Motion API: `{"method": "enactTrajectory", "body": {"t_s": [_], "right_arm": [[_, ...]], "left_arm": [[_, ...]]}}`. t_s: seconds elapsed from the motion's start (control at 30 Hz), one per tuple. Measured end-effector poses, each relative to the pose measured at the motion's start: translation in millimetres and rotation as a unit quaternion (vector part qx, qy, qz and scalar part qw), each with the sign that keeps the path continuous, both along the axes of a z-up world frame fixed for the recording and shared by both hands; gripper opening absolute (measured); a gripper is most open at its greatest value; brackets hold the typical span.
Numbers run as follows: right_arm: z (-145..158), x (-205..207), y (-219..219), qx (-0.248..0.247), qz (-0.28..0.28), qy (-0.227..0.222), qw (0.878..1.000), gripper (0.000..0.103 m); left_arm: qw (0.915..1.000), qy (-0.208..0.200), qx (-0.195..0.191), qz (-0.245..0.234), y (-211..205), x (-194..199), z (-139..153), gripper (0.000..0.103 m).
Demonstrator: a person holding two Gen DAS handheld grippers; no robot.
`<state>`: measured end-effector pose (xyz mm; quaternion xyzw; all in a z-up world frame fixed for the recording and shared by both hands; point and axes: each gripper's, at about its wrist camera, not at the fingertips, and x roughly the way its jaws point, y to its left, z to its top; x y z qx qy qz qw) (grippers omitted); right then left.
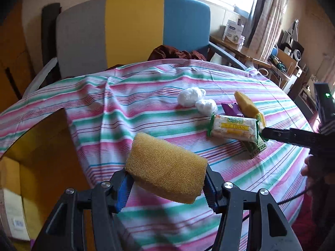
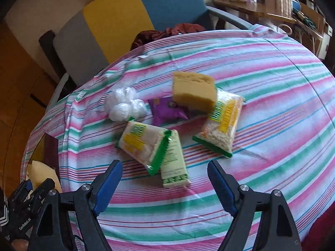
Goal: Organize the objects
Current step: 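Grasp a second yellow sponge with the left tool, then drop the sponge into the tray with the left tool while the right grasps wrapped cotton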
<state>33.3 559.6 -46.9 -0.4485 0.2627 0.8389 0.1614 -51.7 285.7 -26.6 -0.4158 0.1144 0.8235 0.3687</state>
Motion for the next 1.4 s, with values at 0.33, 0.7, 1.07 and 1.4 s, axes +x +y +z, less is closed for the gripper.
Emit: {"method": "enactTrajectory", "body": {"t_s": [0.33, 0.7, 1.07, 1.4], "right_arm": [[5, -132, -15, 0.061, 0.092, -0.016, 0.994, 0.085], [-48, -201, -15, 0.088, 0.121, -0.088, 0.985, 0.065], [1, -153, -71, 0.072, 0.207, -0.019, 0.975, 0.063], [-24, -73, -136, 0.053, 0.269, -0.029, 0.961, 0.063]], "left_arm": [[0.9986, -0.002, 0.040, 0.034, -47, -5, 18, 0.059], [0.9960, -0.021, 0.048, 0.073, -82, -20, 12, 0.060], [0.9945, -0.023, 0.051, 0.088, -99, -10, 9, 0.060], [0.9888, -0.001, 0.054, 0.139, -152, -5, 23, 0.060]]}}
